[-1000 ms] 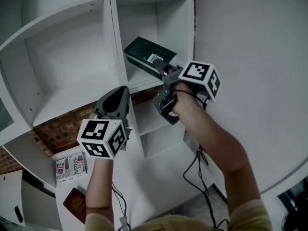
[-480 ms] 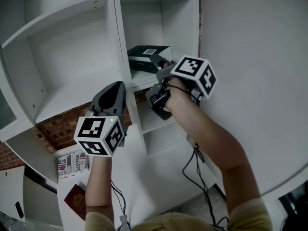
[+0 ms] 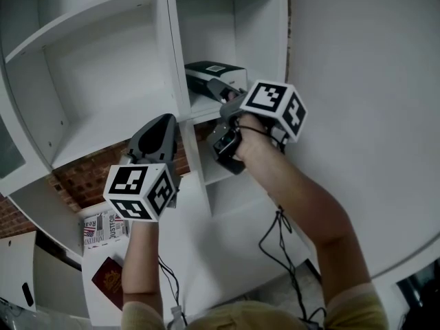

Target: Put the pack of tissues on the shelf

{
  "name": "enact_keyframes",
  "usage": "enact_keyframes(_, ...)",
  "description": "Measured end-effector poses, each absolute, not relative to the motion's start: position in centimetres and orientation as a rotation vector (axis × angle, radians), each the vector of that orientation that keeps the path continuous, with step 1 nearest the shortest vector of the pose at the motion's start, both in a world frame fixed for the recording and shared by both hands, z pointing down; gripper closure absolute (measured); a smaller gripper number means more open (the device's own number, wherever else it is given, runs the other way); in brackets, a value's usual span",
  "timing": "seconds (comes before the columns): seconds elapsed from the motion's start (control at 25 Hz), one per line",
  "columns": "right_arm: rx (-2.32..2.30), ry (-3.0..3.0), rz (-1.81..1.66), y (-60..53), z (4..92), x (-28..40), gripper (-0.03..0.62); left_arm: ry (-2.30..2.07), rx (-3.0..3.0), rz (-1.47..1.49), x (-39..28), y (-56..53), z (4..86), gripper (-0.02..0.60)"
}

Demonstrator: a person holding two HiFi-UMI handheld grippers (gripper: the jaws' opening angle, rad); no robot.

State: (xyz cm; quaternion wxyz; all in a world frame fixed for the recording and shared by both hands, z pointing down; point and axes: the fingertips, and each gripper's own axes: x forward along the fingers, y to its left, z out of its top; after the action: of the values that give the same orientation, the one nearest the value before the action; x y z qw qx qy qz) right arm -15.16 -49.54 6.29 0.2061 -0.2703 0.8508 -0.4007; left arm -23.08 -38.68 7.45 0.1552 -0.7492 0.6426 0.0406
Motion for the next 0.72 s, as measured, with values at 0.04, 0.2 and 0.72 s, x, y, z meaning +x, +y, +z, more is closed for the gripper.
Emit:
enact_keyframes(0.04,-0.751,2.374,-1.104,-49.3,6.2,-15.0,0.283,1.843,-2.147,0.118,-23.1,-38.5,7.5,0.578)
enact_keyframes(0.2,-0.724,2.4,-1.033,-47.8,5.7,-14.3,0.283,1.847,-2.148,0.128,-23.2,-37.8,7.6,0.578)
enact_keyframes(0.72,-0.651,2.51,-0.791,-42.4,6.7,-11.4,0.284,1.837,-2.18,0.182,-22.2,-35.0,8.3,0.578)
